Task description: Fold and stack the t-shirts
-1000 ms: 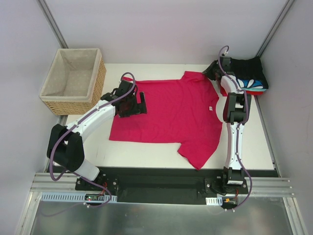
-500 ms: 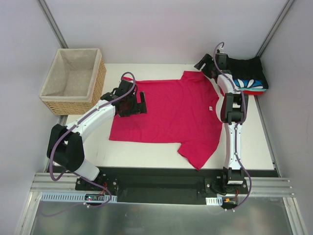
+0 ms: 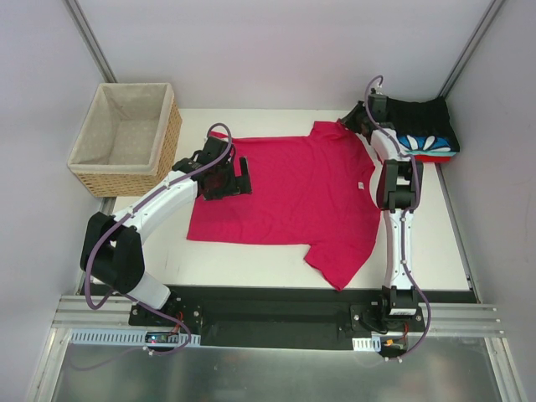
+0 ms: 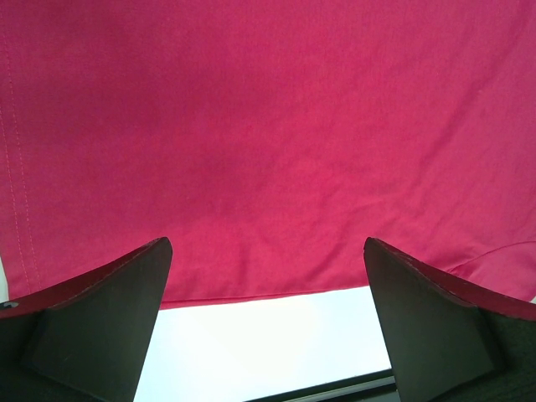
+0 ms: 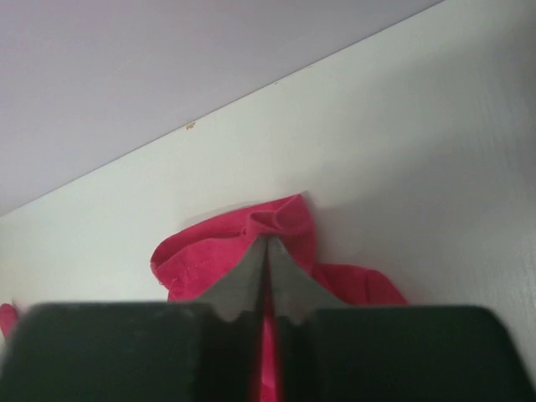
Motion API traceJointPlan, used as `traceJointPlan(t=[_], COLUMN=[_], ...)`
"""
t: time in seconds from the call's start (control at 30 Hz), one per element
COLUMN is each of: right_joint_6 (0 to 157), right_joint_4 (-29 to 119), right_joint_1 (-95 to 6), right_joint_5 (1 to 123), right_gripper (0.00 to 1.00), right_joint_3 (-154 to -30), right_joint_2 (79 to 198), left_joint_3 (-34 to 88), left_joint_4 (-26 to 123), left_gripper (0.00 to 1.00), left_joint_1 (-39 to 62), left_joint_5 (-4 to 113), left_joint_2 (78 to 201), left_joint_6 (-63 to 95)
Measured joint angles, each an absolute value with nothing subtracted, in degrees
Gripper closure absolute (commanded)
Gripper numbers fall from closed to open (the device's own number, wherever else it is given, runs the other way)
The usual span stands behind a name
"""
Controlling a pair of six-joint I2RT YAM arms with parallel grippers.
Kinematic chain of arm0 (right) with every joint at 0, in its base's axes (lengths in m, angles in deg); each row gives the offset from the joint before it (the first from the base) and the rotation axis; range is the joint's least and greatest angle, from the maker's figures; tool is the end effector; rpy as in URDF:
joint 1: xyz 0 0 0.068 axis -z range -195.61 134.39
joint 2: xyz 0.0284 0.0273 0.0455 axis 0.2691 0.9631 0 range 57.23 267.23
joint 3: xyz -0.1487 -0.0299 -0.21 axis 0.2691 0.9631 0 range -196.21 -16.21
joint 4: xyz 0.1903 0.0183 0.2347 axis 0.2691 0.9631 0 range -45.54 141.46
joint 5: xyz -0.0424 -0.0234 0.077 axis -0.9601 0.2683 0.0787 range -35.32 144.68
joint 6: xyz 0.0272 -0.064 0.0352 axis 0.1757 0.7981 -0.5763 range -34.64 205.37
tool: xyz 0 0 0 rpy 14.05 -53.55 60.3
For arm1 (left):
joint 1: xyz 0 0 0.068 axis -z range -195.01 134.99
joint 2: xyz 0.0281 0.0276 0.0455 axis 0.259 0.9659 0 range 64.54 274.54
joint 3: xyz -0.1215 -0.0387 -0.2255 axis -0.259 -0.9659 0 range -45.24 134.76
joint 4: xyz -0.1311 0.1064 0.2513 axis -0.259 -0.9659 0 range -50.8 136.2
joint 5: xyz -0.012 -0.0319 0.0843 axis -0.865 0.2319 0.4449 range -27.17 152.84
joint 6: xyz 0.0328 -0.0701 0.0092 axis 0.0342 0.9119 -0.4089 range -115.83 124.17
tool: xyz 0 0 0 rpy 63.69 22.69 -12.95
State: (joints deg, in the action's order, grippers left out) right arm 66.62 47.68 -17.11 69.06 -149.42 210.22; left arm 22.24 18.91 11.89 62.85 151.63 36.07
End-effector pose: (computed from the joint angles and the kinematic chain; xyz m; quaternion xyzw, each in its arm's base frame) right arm 0.6612 0.0339 0.1316 0.0557 0.8283 0.1990 0.5207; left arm 0.3526 -0.1789 0.2199 -0.0406 0.9292 -0.1802 0.3201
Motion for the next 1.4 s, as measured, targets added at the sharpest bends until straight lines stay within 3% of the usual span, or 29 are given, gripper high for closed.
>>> traceJointPlan(t=[0.47, 0.5, 0.53, 0.63, 0.73, 1.4], right_joint_6=[63.65, 63.45, 63.26, 62.23, 62.16, 63.37], right_joint_4=[44.40, 44.01, 43.42, 41.06, 38.68, 41.04], right_joint_1=[-18.73, -18.86, -18.94, -19.21, -19.32, -27.18], right_joint_5=[66.17, 65.97, 65.80, 65.45, 65.51, 67.57], right_gripper=[0.99, 0.91, 0.64, 0.33, 0.25, 0.25], right_joint_3=[-151.58, -151.75, -151.95, -152.04, -150.27, -147.97], right_joint_2=[212.58, 212.60, 212.60, 212.60, 212.21, 207.49], left_joint_3=[22.24, 22.24, 22.24, 22.24, 22.24, 21.67], left_joint_4=[18.87, 18.87, 18.87, 18.85, 18.85, 19.00], left_gripper=[0.01, 0.01, 0.01, 0.01, 0.01, 0.01], left_joint_1=[11.86, 11.86, 11.86, 11.54, 11.49, 11.51], left_joint_5=[63.31, 63.33, 63.33, 63.35, 63.35, 62.80], left_joint_2=[151.63, 151.63, 151.63, 151.63, 151.63, 151.48], left_joint_6=[35.89, 35.81, 35.76, 35.57, 35.48, 35.52])
